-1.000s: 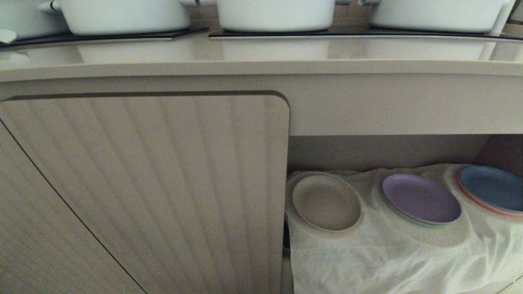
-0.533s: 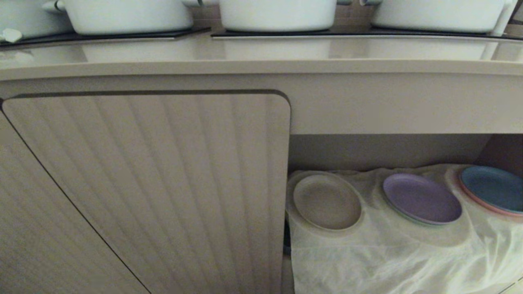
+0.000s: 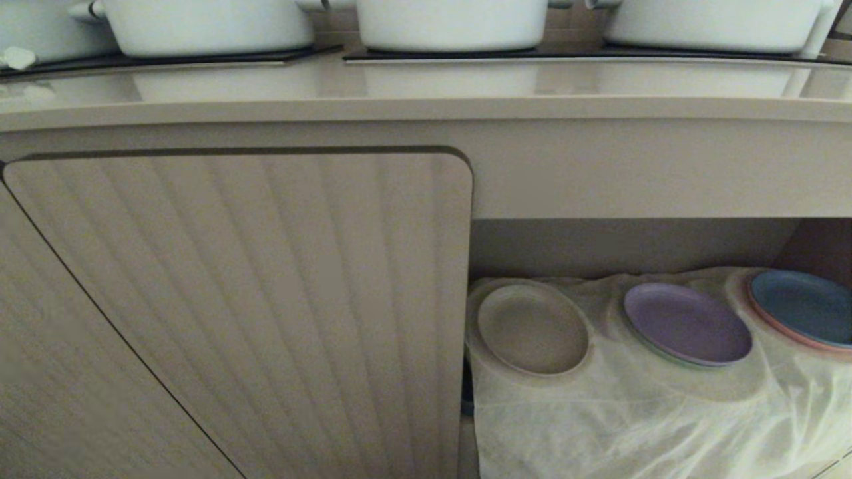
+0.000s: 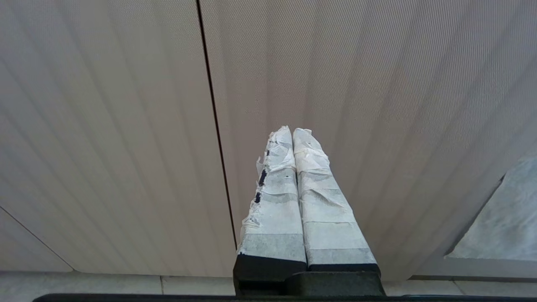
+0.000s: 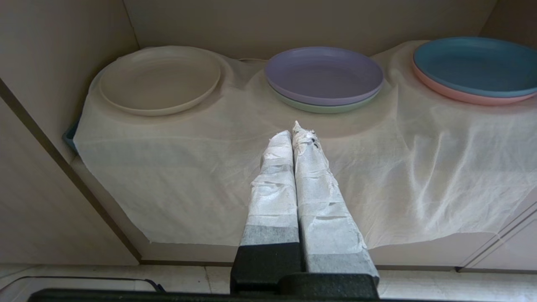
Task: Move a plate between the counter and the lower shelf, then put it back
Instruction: Pick up the plate in the cupboard
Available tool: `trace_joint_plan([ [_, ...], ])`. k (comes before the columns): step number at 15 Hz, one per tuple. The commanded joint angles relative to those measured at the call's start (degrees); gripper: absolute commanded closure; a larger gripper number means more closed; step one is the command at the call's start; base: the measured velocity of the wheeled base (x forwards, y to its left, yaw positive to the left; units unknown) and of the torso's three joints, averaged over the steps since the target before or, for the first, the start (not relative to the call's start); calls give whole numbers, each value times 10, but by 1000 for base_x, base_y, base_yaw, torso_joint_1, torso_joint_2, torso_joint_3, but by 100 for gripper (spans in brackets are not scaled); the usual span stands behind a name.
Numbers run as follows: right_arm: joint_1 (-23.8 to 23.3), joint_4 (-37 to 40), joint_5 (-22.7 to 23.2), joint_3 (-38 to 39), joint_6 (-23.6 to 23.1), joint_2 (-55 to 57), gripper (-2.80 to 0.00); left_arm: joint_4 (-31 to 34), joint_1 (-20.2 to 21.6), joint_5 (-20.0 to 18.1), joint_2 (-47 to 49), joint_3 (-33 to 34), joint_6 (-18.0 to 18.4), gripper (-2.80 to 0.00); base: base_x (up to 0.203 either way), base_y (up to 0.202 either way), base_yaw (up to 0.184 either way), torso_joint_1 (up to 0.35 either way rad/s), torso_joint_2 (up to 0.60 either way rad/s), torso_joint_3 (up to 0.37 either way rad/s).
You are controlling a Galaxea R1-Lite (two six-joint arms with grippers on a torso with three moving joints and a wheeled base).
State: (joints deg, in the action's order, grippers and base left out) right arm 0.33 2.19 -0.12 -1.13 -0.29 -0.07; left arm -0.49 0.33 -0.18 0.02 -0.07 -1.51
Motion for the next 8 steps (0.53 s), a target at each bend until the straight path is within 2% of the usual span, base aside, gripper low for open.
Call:
trace_joint_plan([
  [1, 0, 13, 0, -27, 1, 2, 0, 0, 0, 0, 0, 1, -1, 0, 0, 0, 0, 0, 0, 0],
  [5, 0, 129, 1, -128, -1, 18, 0, 0, 0, 0, 0, 0, -1, 0, 0, 0, 0, 0, 0, 0],
  [7, 1, 146, 15, -156, -28, 63, 0, 0, 0, 0, 0, 0, -1, 0, 0, 0, 0, 0, 0, 0],
  [8, 1, 147, 43, -171, -50, 93, 0, 0, 0, 0, 0, 1, -1, 0, 0, 0, 0, 0, 0, 0],
])
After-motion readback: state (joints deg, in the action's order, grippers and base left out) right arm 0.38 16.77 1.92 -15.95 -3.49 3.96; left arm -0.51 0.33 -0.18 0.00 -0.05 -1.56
